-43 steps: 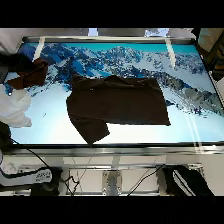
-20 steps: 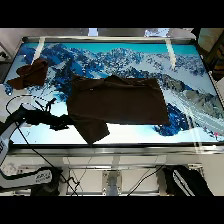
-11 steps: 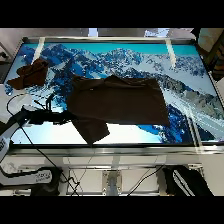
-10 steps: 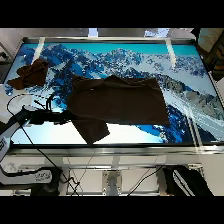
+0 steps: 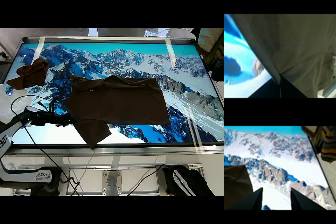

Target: Fold the shirts.

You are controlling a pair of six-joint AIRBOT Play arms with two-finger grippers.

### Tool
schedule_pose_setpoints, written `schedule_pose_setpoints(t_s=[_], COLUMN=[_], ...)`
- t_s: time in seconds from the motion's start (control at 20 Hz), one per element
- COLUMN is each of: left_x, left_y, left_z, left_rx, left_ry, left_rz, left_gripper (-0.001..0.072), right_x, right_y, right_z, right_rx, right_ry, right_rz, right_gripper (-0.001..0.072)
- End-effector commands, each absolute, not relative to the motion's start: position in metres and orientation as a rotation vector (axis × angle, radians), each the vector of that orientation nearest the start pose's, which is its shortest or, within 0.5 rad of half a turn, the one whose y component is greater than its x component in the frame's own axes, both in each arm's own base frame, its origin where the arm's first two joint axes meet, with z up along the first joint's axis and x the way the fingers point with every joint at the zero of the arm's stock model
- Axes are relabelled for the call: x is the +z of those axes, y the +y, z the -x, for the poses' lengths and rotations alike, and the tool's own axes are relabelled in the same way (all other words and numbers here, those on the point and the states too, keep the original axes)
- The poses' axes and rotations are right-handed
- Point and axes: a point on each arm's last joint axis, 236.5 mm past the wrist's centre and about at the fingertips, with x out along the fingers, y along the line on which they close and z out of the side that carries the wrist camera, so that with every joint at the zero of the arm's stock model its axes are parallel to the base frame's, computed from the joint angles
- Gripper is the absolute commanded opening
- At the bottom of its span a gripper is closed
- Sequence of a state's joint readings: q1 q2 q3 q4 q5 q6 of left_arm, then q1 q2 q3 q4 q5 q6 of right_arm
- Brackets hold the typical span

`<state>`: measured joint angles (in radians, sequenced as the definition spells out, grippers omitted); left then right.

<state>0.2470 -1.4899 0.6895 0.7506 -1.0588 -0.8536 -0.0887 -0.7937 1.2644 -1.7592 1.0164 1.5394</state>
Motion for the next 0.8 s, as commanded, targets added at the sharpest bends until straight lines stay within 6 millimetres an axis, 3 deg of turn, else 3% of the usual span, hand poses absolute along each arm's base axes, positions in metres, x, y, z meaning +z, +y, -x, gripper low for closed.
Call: schedule_pose_setpoints(t_s=[0.0,0.1,0.15,0.3,0.5,0.6,0.7,0.75], left_x=[-0.128,-0.128,-0.128,-0.127,-0.126,-0.124,-0.122,-0.122], left_y=[-0.086,-0.087,-0.087,-0.087,-0.089,-0.09,-0.092,-0.092], left_z=[-0.286,-0.285,-0.285,-0.285,-0.29,-0.292,-0.294,-0.295], left_rx=[-0.546,-0.554,-0.558,-0.558,-0.554,-0.553,-0.554,-0.554], left_ry=[1.454,1.454,1.452,1.45,1.432,1.423,1.415,1.414], left_rz=[0.575,0.571,0.566,0.569,0.586,0.6,0.616,0.616], left_gripper=[0.0015,0.0015,0.0015,0.0015,0.0015,0.0015,0.0015,0.0015], right_x=[0.193,0.15,0.131,0.084,0.051,0.046,0.037,0.025], right_y=[-0.064,-0.062,-0.06,-0.072,-0.097,-0.105,-0.094,-0.084], right_z=[-0.361,-0.36,-0.357,-0.336,-0.296,-0.296,-0.294,-0.284], right_rx=[-0.201,-0.191,-0.171,-0.133,-0.08,-0.033,0.083,0.151], right_ry=[0.645,0.707,0.737,0.845,0.983,0.953,0.96,1.023], right_rz=[0.013,-0.145,-0.212,-0.329,-0.512,-0.675,-0.845,-0.904], right_gripper=[0.0375,0.0356,0.0297,0.0296,0.0295,0.0295,0.0295,0.0297])
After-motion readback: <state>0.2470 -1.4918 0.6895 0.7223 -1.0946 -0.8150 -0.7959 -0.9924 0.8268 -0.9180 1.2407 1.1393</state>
